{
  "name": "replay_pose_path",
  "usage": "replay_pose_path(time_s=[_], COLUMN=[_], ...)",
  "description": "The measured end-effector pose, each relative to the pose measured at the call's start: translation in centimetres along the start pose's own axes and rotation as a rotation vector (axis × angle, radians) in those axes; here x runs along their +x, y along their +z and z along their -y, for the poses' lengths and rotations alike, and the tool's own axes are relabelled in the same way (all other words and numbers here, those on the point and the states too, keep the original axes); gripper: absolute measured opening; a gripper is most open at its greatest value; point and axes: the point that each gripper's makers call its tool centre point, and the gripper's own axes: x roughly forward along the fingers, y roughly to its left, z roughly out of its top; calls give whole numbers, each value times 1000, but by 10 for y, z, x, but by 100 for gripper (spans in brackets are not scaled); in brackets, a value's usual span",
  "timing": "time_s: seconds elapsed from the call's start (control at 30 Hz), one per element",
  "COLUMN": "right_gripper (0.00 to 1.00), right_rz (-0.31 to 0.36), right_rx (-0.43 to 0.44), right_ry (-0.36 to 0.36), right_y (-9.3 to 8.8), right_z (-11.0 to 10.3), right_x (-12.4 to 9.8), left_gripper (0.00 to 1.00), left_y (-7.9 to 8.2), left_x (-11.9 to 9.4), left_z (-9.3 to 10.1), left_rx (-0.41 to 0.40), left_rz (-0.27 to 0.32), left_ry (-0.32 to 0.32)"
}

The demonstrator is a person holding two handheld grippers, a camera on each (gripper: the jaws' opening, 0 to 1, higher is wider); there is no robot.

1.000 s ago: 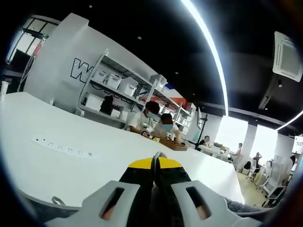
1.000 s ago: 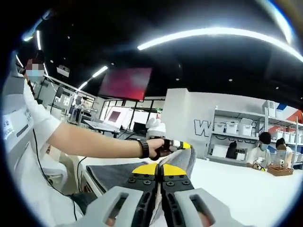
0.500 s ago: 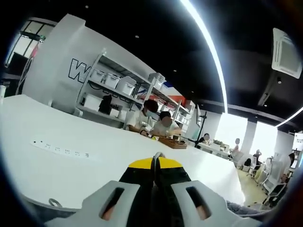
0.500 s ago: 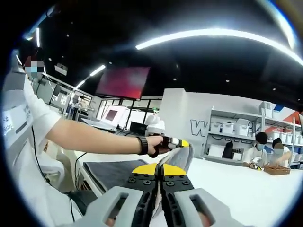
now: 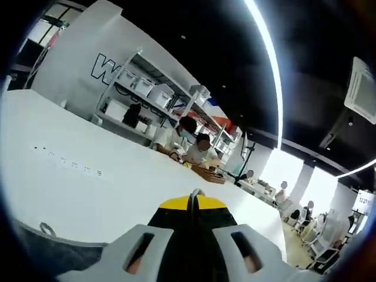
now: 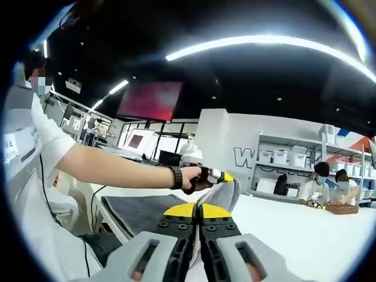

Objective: Open the folded towel by lifting each exposed corner and separating the folded layers until the towel lies flat within the target outline without major curled edges

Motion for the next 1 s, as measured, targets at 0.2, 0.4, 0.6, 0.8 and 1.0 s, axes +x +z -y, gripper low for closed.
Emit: replay_pose_path(time_s=[0.2, 0.4, 0.6, 0.8, 1.0], right_gripper=[0, 0, 0, 0, 0], right_rz=[-12, -20, -27, -45, -54], right_rx=[-18, -30, -24, -47, -38], right_ry=[-25, -38, -45, -68, -70], right_y=[-6, -9, -14, -20, -25], right_z=[6, 7, 9, 12, 13], right_x=[-3, -4, -6, -10, -15], left_gripper=[1, 1, 1, 1, 1], left_y=[-8, -17, -21, -25, -24], left_x=[1, 1, 3, 8, 15], left_z=[-1, -2, -1, 3, 10], left_rx=[-28, -67, -80, -97, -118], left_rz=[-25, -47, -48, -31, -13], left_ry=[5, 1, -13, -16, -26])
